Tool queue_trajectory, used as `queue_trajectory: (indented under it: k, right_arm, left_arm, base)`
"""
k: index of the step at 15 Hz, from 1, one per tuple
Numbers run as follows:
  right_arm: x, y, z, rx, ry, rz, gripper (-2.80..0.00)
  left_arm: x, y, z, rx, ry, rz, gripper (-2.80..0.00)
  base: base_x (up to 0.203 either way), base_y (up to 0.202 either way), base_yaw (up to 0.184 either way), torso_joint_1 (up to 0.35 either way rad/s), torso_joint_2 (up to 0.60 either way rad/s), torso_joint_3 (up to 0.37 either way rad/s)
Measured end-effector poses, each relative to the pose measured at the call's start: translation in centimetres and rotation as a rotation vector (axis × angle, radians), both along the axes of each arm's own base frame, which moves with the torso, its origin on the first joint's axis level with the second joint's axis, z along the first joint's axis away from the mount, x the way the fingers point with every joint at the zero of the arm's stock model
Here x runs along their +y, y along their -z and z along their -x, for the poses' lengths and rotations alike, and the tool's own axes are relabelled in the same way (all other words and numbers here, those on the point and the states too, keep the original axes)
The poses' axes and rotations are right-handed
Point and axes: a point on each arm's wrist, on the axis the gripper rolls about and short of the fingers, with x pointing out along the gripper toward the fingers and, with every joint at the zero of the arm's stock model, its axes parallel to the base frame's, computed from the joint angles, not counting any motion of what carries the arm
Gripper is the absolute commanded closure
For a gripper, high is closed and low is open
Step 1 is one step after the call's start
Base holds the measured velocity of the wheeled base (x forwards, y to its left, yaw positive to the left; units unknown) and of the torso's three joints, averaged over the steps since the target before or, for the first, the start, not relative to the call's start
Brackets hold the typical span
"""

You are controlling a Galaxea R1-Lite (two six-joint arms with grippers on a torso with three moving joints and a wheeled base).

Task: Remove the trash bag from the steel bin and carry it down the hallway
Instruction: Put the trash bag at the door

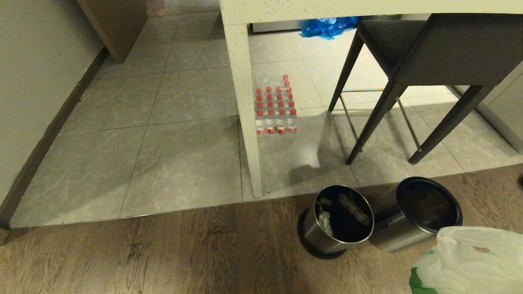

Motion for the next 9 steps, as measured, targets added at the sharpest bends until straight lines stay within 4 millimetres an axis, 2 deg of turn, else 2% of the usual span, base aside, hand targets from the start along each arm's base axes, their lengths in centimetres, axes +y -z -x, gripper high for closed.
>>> queue_trajectory:
  k: [2, 5, 9]
  right_arm:
    - [-0.1, 1.1, 0.7, -0.086, 0.047, 0.03, 0.0]
    - [0.0, 2.6, 1.8, -0.24, -0.027, 0.055, 0.0]
    - [0.1, 3.7, 2.2, -0.308, -0.068, 0.062, 0.0]
  left_arm:
    - [0.0, 0.0, 0.0, 0.0, 0.0, 0.0, 0.0]
    - [0.0, 0.0, 0.0, 0.0, 0.0, 0.0, 0.0]
    - [0.0, 0.0, 0.0, 0.0, 0.0, 0.0, 0.0]
  base:
    - [0.0, 0.0, 0.0, 0.0, 0.0, 0.0]
    - [0.0, 0.0, 0.0, 0.0, 0.0, 0.0]
    - [0.0, 0.0, 0.0, 0.0, 0.0, 0.0]
